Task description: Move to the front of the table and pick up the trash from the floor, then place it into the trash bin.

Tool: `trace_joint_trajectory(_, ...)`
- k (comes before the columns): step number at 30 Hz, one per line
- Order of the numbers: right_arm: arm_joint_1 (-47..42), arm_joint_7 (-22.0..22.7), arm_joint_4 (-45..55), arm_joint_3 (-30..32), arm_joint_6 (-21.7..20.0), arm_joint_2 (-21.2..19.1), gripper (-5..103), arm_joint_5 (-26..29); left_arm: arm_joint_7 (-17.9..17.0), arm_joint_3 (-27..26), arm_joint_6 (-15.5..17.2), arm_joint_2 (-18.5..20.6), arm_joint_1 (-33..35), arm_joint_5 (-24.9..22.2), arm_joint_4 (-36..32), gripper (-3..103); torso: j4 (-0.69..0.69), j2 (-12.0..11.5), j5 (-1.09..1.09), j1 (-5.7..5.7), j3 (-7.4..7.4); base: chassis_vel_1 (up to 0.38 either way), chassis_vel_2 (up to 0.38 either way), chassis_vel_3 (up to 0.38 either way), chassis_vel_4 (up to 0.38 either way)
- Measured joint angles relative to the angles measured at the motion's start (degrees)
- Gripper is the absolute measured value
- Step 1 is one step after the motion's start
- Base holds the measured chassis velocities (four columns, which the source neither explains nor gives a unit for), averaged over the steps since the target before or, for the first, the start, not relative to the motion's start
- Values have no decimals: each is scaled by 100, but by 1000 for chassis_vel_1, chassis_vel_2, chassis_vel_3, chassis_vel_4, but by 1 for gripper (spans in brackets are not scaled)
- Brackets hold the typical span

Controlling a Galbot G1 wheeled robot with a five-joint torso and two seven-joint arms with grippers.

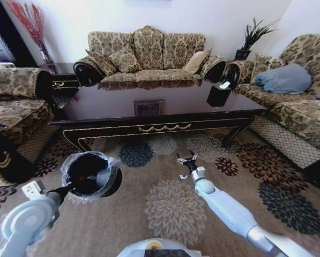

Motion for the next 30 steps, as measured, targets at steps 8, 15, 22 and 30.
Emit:
trace_joint_trajectory(8,117,57,-574,-52,-20,292,100,-380,67,55,-39,-1,-92,80,200,0,3,0,-1,-3,-2,11,0,-14,2)
trace_joint_trajectory(15,201,-88,-1103,-4,-582,545,100,-941,79,59,-39,21,-106,64,267,0,0,0,0,-3,-2,0,0,0,0)
trace_joint_trajectory(22,202,-703,-1336,67,-719,595,100,-914,73,-54,-39,75,-93,-4,414,0,1,0,-1,-2,-1,0,0,0,0)
trace_joint_trajectory(30,249,-808,-1434,68,-694,563,100,-901,-188,-608,-39,255,-333,-745,211,0,-1,0,1,-2,-1,0,0,0,0)
